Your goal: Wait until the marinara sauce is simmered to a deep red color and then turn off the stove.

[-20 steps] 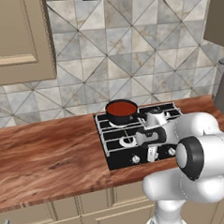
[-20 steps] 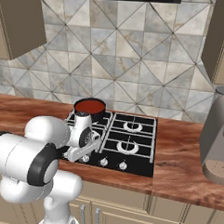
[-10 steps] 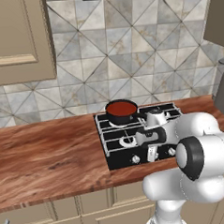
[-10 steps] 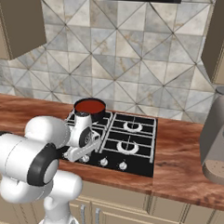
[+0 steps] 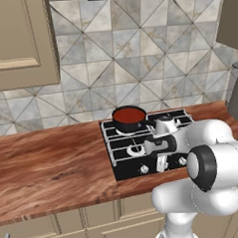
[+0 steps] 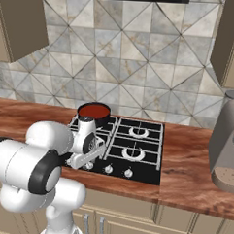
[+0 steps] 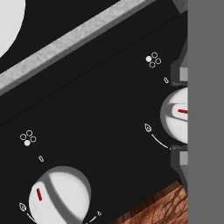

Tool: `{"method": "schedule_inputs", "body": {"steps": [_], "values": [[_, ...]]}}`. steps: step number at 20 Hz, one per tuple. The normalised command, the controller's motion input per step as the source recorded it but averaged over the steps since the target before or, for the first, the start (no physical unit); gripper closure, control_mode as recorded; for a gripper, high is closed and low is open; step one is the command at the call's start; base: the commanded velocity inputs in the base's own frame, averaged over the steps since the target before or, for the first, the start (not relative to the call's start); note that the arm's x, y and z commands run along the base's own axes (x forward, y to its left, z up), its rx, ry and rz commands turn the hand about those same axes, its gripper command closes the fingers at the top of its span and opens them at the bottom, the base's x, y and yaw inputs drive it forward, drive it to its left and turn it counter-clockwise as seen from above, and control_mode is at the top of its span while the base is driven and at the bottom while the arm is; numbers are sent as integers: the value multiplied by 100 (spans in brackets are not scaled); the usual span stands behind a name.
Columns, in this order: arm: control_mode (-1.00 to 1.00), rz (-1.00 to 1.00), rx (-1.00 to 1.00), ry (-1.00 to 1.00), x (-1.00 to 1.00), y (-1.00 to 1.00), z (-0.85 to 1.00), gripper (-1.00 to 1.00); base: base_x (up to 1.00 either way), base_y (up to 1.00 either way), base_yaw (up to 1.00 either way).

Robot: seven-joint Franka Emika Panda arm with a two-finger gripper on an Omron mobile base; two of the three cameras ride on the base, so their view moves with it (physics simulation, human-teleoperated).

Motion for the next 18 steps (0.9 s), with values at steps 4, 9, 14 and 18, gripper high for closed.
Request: {"method": "schedule_inputs", "body": {"steps": [4,9,14,18], "values": [[-100,0,0,0,0,0,0,100,0,0,0],[-100,0,0,0,0,0,0,100,0,0,0],[-100,0,0,0,0,0,0,100,0,0,0],[-100,0,0,0,0,0,0,100,0,0,0]]}}
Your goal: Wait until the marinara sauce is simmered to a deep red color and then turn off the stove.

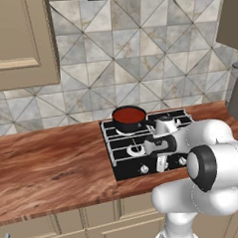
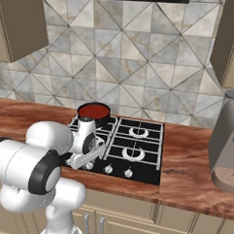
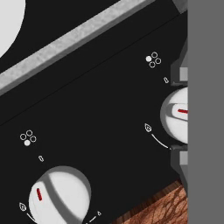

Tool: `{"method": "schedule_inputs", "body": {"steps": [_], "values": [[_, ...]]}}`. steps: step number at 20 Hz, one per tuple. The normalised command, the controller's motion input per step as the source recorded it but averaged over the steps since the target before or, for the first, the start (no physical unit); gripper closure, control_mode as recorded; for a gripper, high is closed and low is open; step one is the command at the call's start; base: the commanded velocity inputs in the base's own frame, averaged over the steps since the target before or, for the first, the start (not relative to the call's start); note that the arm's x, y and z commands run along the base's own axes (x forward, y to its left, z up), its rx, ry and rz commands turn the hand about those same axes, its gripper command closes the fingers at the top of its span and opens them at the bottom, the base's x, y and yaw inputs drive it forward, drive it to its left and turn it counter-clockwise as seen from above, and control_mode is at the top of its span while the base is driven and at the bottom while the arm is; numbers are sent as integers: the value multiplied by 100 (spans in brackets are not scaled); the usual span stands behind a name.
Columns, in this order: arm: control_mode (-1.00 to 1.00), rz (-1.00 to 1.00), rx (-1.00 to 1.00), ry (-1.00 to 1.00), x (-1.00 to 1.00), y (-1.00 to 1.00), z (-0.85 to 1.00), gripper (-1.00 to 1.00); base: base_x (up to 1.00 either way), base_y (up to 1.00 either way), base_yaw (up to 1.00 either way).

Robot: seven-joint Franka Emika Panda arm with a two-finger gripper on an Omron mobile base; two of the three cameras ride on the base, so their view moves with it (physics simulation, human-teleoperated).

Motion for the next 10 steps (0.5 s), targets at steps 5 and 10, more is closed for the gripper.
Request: {"method": "schedule_inputs", "body": {"steps": [5,10], "values": [[-100,0,0,0,0,0,0,100,0,0,0],[-100,0,0,0,0,0,0,100,0,0,0]]}}
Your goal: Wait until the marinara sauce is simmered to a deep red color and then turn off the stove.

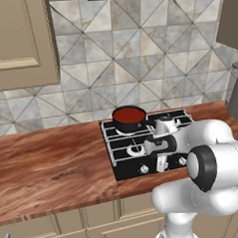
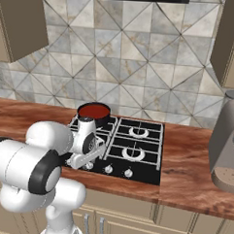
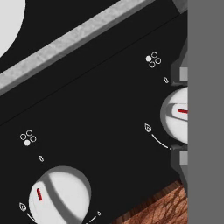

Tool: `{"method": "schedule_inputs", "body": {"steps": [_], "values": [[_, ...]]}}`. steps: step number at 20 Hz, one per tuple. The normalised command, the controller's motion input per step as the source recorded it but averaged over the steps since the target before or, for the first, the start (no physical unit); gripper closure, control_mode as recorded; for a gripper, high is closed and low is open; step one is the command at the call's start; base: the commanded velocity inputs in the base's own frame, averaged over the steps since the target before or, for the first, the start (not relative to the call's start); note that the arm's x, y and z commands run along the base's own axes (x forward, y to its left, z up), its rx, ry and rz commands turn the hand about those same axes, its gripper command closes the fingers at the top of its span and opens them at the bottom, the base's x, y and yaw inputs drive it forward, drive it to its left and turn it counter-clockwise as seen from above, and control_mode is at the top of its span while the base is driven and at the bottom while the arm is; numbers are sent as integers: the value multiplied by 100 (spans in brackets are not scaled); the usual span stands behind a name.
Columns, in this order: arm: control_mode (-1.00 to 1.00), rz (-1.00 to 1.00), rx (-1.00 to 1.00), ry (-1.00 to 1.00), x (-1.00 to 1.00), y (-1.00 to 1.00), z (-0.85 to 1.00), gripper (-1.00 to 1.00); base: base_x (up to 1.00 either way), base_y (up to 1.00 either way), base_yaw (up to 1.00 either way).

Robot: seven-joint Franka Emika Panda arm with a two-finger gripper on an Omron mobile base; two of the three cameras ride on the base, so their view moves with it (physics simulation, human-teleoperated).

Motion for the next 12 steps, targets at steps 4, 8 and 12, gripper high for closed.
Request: {"method": "schedule_inputs", "body": {"steps": [4,8,12], "values": [[-100,0,0,0,0,0,0,100,0,0,0],[-100,0,0,0,0,0,0,100,0,0,0],[-100,0,0,0,0,0,0,100,0,0,0]]}}
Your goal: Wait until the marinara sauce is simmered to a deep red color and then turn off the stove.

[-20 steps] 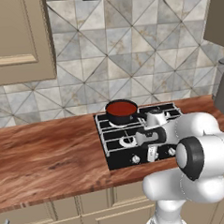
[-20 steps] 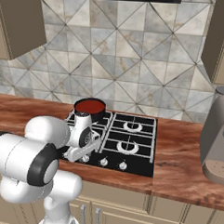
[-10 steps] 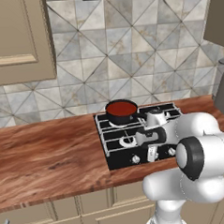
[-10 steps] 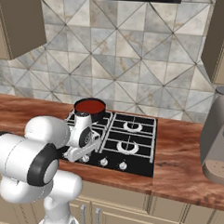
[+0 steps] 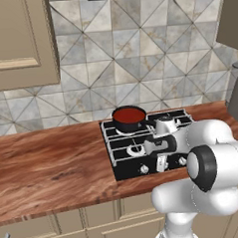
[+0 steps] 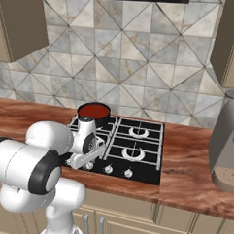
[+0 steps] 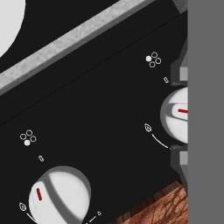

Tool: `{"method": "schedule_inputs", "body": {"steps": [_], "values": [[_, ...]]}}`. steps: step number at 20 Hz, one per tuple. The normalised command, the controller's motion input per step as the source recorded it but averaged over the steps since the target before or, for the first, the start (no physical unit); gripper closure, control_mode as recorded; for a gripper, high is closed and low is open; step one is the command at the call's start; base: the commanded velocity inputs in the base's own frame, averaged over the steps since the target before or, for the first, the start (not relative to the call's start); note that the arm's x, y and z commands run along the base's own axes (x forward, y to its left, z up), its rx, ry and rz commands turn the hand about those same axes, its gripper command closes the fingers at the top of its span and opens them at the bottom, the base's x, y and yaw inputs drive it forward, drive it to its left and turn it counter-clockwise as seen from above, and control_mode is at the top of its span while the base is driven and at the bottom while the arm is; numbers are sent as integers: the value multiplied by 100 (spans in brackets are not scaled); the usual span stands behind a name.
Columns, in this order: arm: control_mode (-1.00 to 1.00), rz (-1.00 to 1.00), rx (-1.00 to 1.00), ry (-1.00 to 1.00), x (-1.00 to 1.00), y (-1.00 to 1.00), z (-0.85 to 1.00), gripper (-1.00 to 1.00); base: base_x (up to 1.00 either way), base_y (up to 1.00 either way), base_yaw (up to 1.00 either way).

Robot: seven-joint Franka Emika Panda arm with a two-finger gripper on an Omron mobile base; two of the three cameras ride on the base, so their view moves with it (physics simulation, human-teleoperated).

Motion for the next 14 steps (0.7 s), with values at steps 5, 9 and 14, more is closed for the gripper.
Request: {"method": "schedule_inputs", "body": {"steps": [5,9,14], "values": [[-100,0,0,0,0,0,0,100,0,0,0],[-100,0,0,0,0,0,0,100,0,0,0],[-100,0,0,0,0,0,0,100,0,0,0]]}}
